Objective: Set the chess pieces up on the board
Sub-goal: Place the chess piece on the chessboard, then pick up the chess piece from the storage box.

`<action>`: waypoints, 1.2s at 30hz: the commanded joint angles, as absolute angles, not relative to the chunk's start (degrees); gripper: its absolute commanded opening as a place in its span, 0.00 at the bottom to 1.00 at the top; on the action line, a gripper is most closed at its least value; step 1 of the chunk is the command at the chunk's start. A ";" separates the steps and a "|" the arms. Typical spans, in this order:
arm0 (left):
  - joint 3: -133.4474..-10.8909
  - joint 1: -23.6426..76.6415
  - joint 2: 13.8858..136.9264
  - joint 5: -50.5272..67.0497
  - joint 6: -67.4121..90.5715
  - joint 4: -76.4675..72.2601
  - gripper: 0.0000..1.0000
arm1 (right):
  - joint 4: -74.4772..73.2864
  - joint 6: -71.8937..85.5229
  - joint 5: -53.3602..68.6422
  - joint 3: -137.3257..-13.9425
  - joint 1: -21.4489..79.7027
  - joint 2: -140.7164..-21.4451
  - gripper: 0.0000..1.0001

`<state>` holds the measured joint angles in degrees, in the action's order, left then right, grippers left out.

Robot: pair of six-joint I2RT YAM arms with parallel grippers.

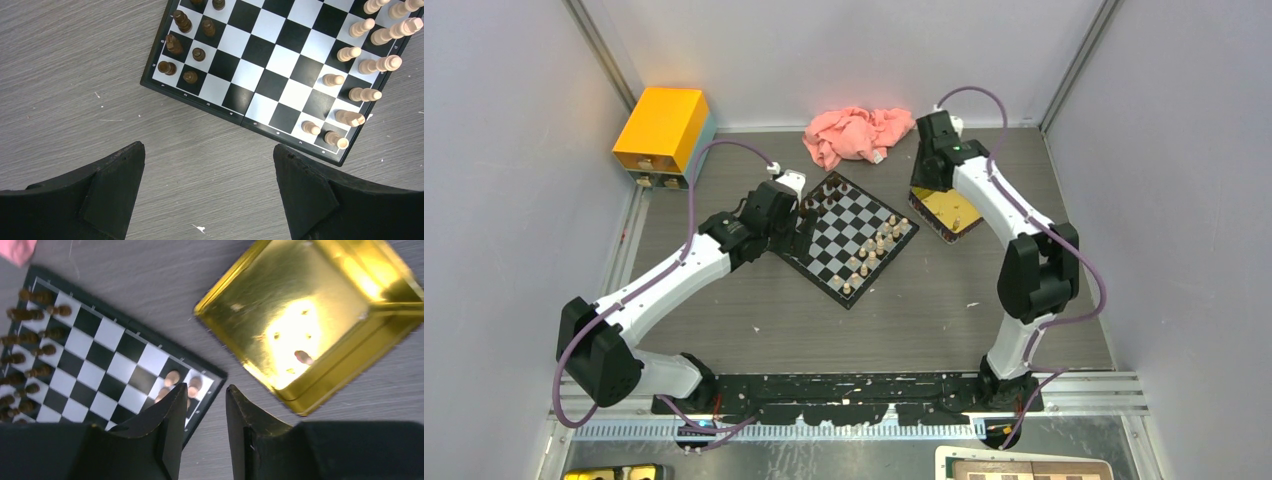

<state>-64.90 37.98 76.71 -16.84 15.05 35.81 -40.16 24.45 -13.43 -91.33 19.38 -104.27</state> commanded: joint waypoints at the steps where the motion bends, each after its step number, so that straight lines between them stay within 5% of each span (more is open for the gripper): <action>1: -65.61 37.90 75.17 -16.27 16.12 34.16 1.00 | -40.14 26.62 -18.43 -91.21 14.40 -100.21 0.40; 36: -64.95 37.88 75.77 -16.87 16.52 34.83 1.00 | -34.00 30.76 -13.03 -81.22 4.74 -109.08 0.40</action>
<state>-64.88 37.98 76.69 -16.47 16.12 35.86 -36.03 30.02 -13.15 -80.95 5.06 -108.84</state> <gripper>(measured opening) 0.996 0.404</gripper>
